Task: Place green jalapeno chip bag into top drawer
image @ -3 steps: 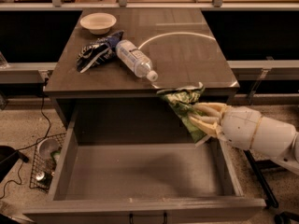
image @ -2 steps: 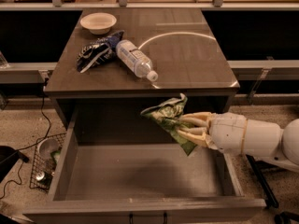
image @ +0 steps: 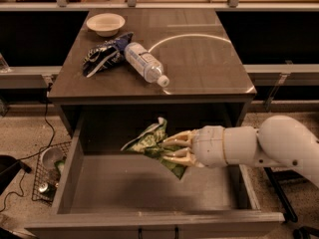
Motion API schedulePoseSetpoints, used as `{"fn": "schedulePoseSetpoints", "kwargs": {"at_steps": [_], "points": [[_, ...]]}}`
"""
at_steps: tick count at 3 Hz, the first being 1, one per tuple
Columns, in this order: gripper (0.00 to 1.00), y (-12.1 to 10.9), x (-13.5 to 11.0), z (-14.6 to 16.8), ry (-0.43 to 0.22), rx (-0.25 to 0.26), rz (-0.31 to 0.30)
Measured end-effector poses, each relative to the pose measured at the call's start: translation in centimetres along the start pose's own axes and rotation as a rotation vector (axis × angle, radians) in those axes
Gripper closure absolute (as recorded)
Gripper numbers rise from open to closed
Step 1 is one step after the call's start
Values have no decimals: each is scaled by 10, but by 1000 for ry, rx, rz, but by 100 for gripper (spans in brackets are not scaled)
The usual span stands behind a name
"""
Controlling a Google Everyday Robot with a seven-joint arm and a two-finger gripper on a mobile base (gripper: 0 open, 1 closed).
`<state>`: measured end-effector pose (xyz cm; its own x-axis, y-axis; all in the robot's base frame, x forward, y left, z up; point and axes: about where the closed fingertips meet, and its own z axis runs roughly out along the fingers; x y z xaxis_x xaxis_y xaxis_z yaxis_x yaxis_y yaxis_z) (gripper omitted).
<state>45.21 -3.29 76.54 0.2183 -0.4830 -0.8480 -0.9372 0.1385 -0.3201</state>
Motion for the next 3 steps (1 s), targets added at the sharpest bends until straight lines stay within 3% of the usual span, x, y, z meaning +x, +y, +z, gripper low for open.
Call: {"fn": "schedulePoseSetpoints", "kwargs": {"at_steps": [2,3], "points": [[100,39,13,94,0,-200,-12],[81,63,19,136,-7,-281,4]]}}
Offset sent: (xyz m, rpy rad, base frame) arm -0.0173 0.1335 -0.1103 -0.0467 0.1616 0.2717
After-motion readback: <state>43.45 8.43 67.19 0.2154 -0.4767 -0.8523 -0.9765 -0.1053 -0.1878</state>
